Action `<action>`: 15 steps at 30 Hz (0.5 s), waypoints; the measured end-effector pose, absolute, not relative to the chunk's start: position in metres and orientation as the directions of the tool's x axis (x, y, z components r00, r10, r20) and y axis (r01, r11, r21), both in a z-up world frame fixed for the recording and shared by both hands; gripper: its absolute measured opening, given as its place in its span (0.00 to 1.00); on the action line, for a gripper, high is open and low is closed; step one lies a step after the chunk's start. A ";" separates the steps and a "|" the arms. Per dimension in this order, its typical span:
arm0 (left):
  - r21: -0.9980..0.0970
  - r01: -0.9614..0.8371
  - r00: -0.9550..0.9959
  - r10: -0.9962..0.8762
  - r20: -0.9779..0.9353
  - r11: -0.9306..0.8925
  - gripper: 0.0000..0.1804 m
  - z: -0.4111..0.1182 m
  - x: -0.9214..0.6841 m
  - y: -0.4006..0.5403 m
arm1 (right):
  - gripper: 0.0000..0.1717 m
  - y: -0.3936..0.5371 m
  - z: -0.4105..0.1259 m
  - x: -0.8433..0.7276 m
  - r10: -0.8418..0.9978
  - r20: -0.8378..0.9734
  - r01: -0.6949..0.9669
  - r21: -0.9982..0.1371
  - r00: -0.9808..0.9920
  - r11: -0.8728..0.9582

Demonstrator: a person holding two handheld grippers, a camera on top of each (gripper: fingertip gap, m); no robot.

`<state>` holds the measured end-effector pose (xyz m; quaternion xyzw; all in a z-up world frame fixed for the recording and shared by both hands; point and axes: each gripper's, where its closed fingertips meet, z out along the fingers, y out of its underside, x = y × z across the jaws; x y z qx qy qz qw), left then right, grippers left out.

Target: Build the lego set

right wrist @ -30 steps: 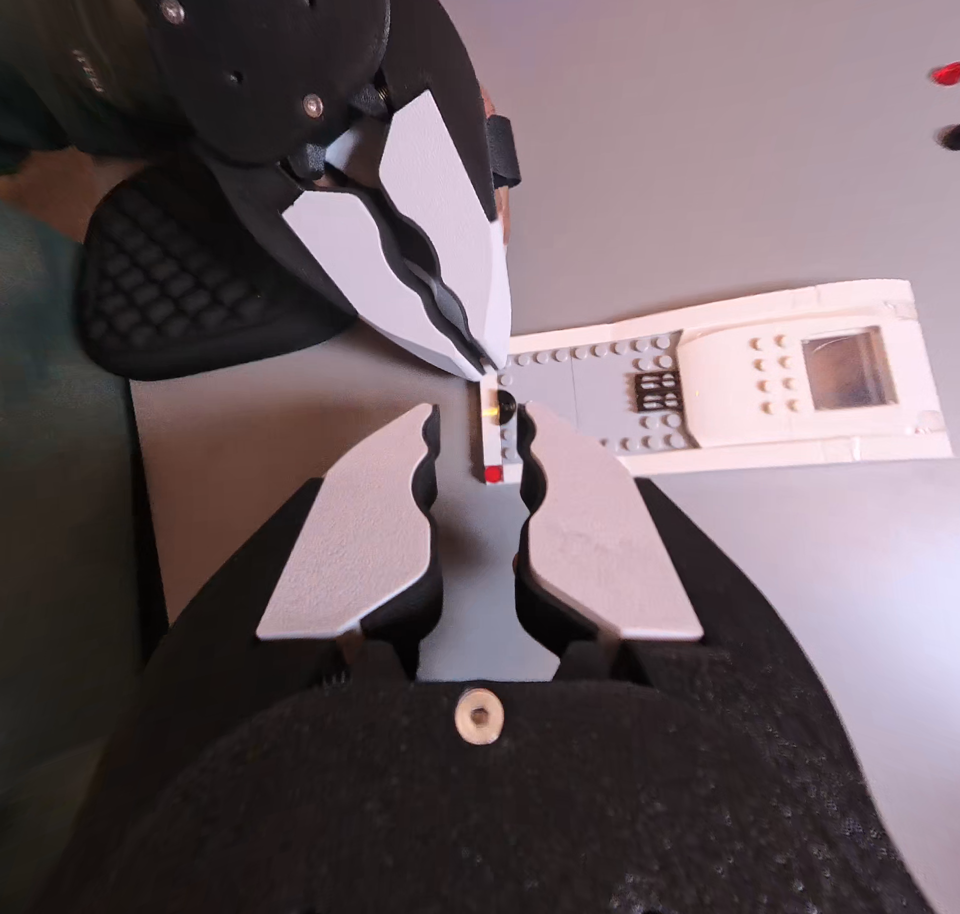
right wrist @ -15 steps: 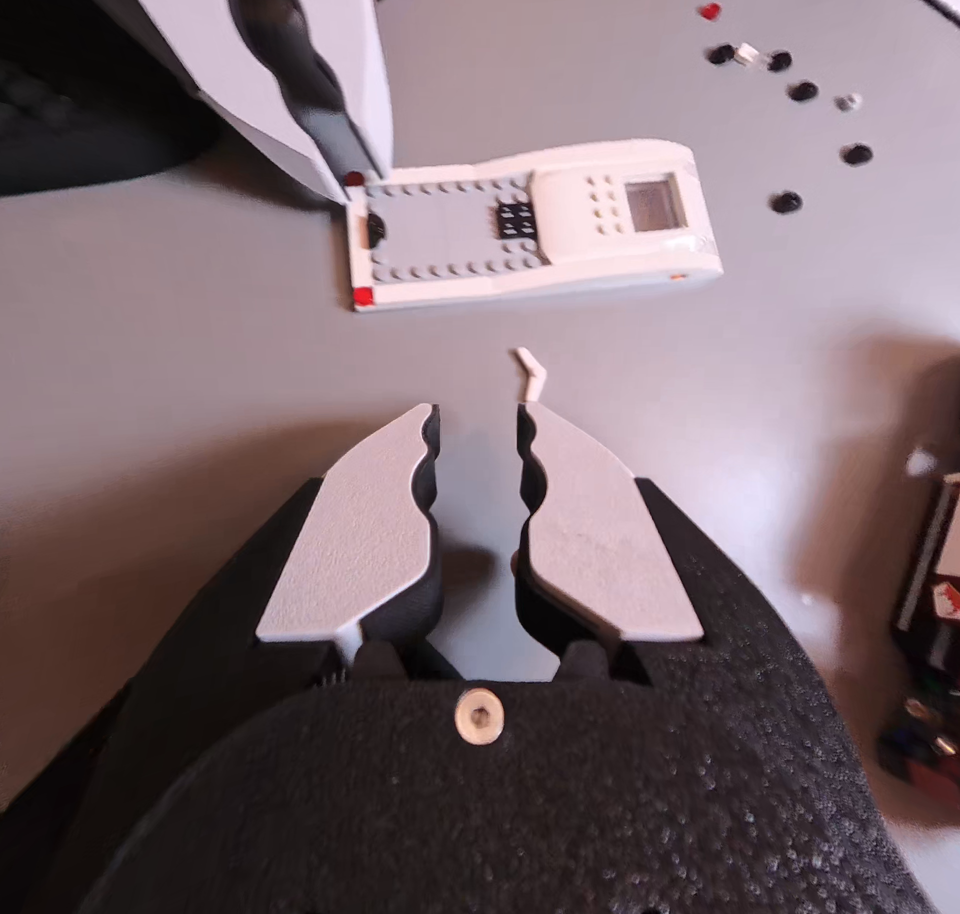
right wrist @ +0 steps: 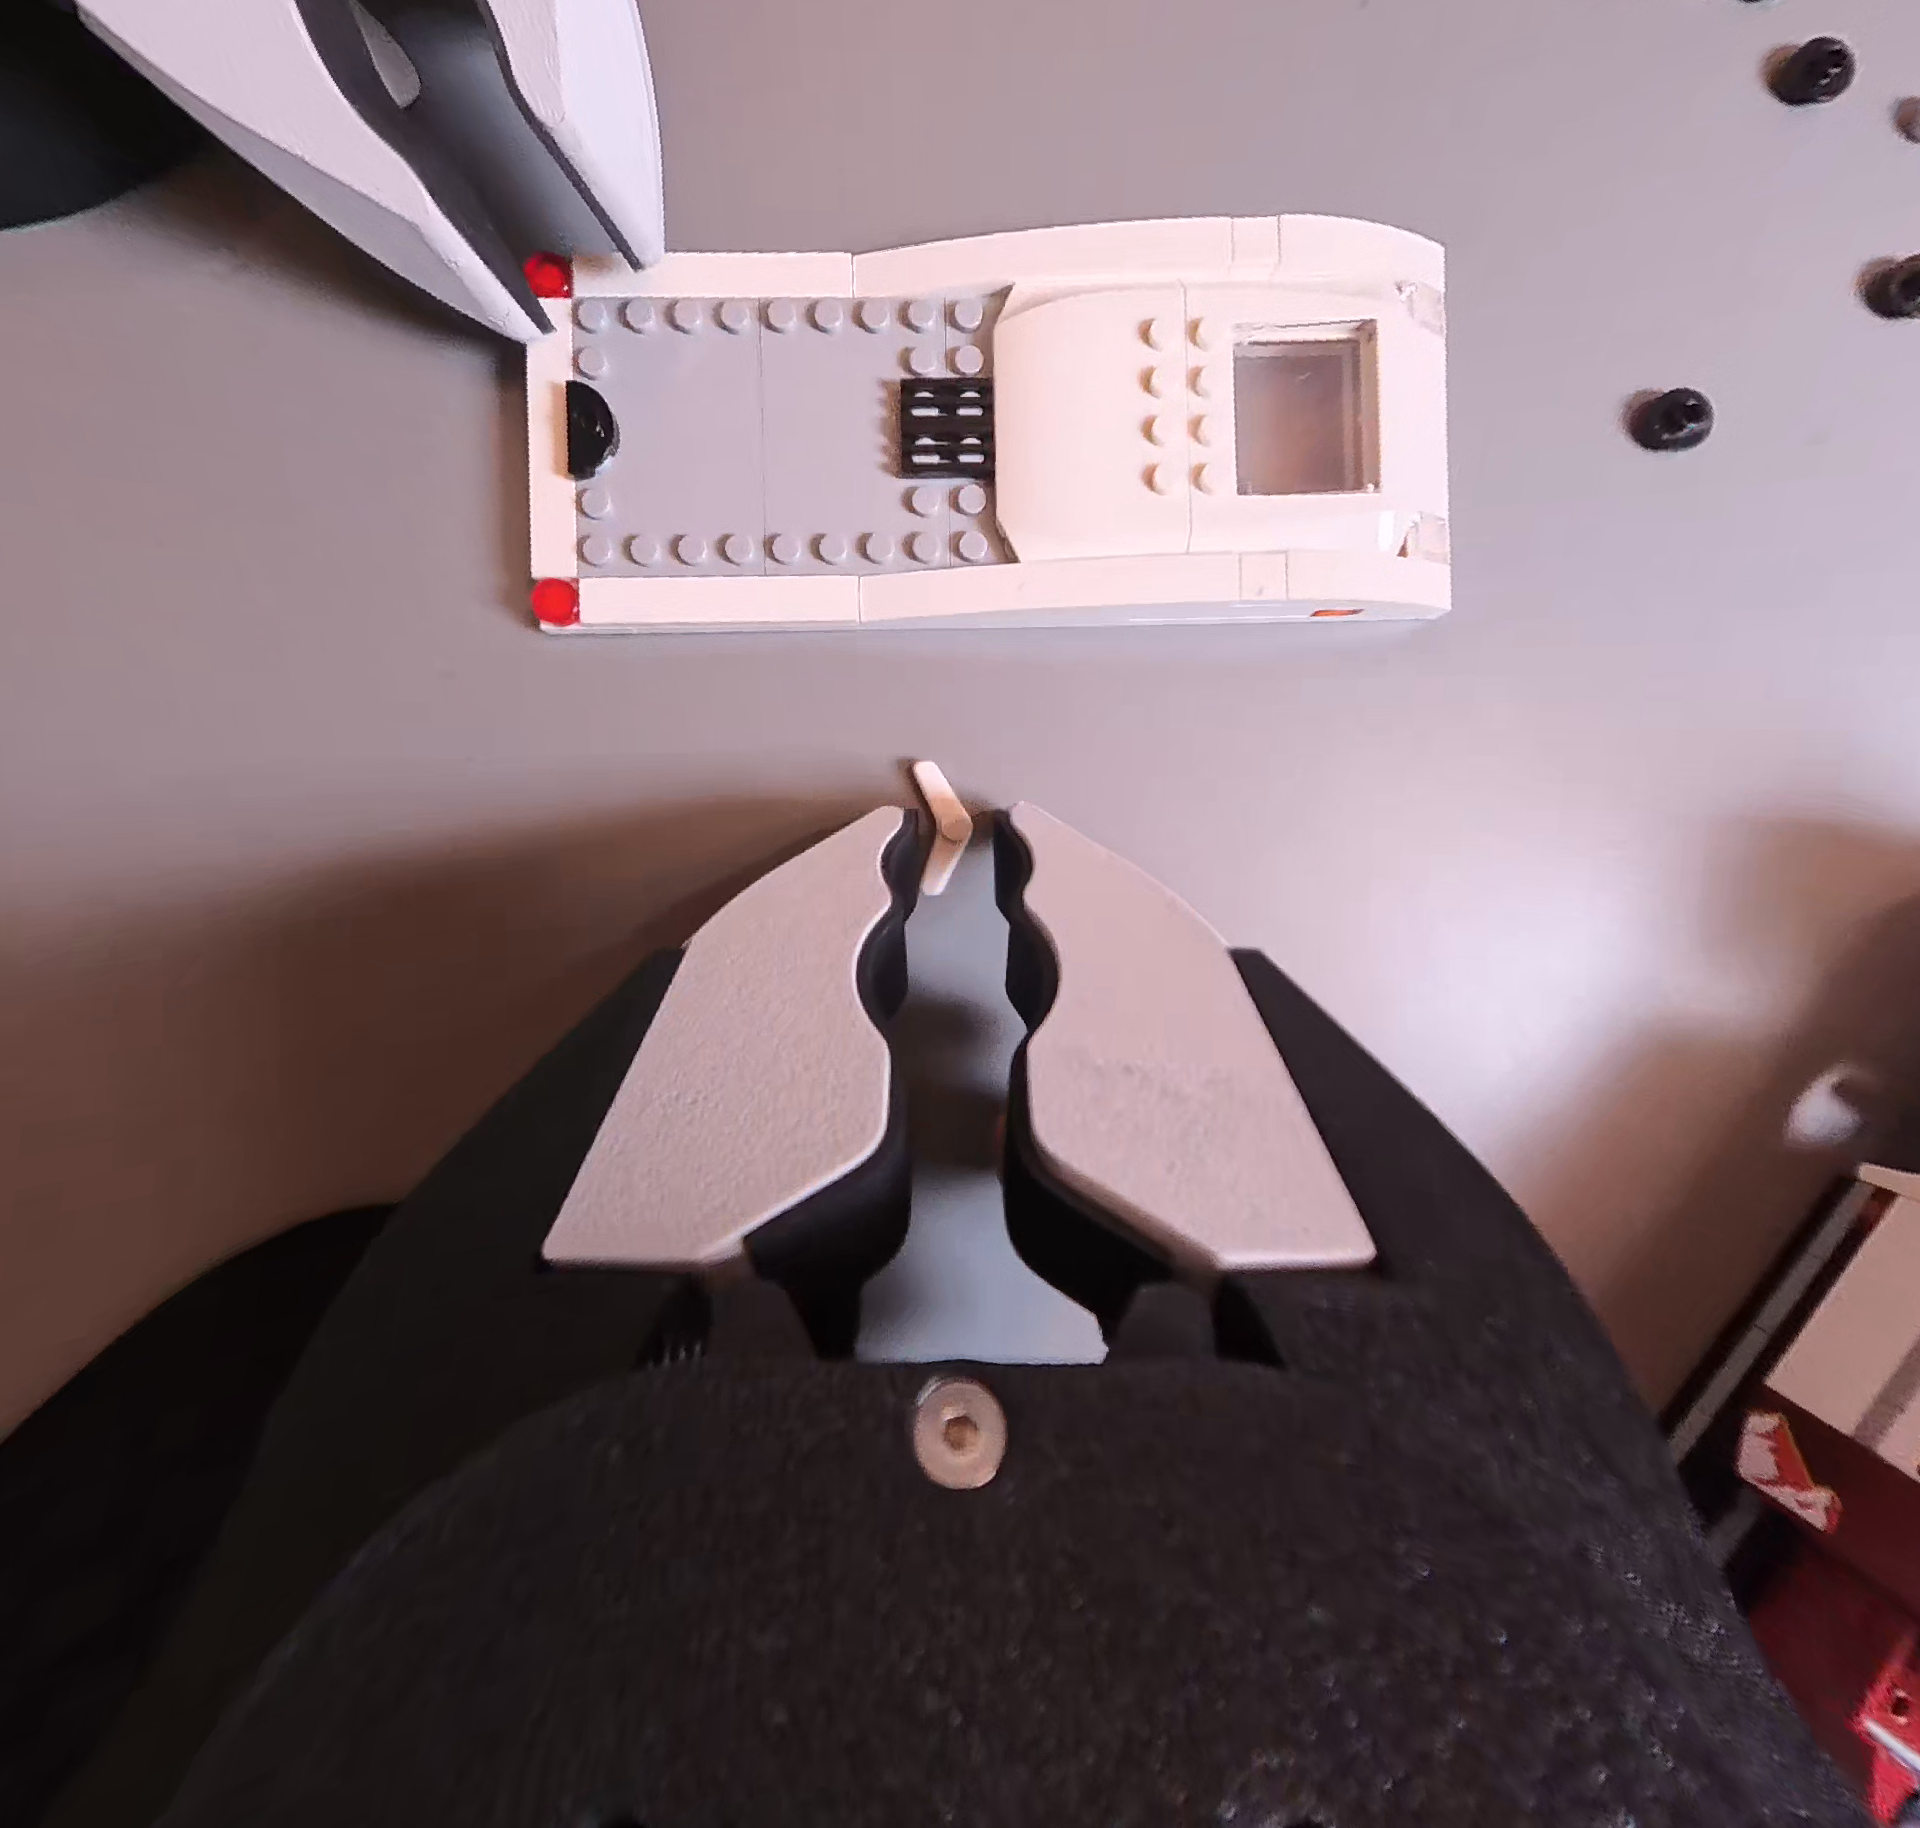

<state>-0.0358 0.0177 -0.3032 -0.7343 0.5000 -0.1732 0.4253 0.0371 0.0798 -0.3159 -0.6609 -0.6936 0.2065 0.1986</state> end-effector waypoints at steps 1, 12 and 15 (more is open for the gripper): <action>-0.797 -0.588 0.439 -0.882 -0.172 -0.138 0.10 -0.303 -0.036 0.018 | 0.07 0.079 -0.316 0.037 0.999 -0.008 0.837 -0.546 -0.048 0.036; -0.826 -0.512 0.490 -0.870 -0.055 -0.236 0.16 -0.299 -0.048 0.022 | 0.03 0.076 -0.316 0.037 0.998 -0.035 0.848 -0.530 -0.045 0.020; -0.810 -0.520 0.482 -0.876 -0.016 -0.270 0.18 -0.303 -0.050 0.020 | 0.03 0.076 -0.316 0.037 0.999 -0.031 0.848 -0.529 -0.041 0.019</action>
